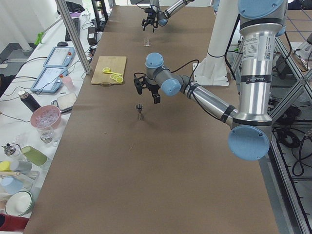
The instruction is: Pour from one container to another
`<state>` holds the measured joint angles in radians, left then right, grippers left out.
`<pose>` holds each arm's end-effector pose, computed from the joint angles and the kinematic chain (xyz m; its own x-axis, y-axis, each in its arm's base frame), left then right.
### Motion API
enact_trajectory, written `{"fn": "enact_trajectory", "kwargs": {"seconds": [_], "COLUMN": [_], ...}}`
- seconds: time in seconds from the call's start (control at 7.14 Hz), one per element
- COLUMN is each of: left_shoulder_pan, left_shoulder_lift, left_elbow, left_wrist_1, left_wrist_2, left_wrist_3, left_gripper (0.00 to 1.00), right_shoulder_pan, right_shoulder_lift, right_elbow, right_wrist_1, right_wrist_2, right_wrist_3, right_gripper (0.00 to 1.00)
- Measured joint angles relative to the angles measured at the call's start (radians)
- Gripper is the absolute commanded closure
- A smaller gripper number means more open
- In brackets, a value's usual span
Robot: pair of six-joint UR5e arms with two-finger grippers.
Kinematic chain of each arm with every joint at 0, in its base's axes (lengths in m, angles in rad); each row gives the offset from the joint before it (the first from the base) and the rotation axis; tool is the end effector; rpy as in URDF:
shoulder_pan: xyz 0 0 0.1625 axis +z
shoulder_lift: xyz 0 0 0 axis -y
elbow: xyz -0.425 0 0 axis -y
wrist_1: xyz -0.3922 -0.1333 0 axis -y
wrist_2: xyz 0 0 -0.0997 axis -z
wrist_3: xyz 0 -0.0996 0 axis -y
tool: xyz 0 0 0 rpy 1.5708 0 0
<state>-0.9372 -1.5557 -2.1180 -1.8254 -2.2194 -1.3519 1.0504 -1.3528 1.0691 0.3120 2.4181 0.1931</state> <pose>0.2123 -0.4125 0.3739 0.4926 -0.3782 -0.7838 0.2890 0.9206 -0.2627 -0.2134 -0.4903 0.5857 0.1954 -0.9657 0.1710 -0.0525 0.1638 0.9851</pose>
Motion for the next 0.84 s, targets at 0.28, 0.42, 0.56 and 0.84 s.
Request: {"fn": "enact_trajectory", "kwargs": {"seconds": [0.28,0.42,0.56,0.84], "left_shoulder_pan": [0.092,0.108,0.118,0.135], "left_shoulder_lift": [0.025,0.027,0.028,0.03], "left_elbow": [-0.051,-0.058,-0.063,-0.068], "left_wrist_1": [0.0,-0.001,-0.001,-0.013], "left_wrist_2": [0.146,0.181,0.207,0.252], "left_wrist_3": [-0.047,-0.054,-0.058,-0.075], "left_gripper": [0.01,0.01,0.01,0.02], "right_shoulder_pan": [0.021,0.026,0.027,0.027], "right_shoulder_lift": [0.01,0.013,0.022,0.051], "right_elbow": [-0.003,-0.006,-0.014,-0.058], "right_wrist_1": [0.001,0.001,0.002,0.002], "right_wrist_2": [0.029,0.048,0.06,0.098], "right_wrist_3": [-0.001,-0.005,-0.014,-0.063], "right_gripper": [0.01,0.01,0.01,0.01]}}
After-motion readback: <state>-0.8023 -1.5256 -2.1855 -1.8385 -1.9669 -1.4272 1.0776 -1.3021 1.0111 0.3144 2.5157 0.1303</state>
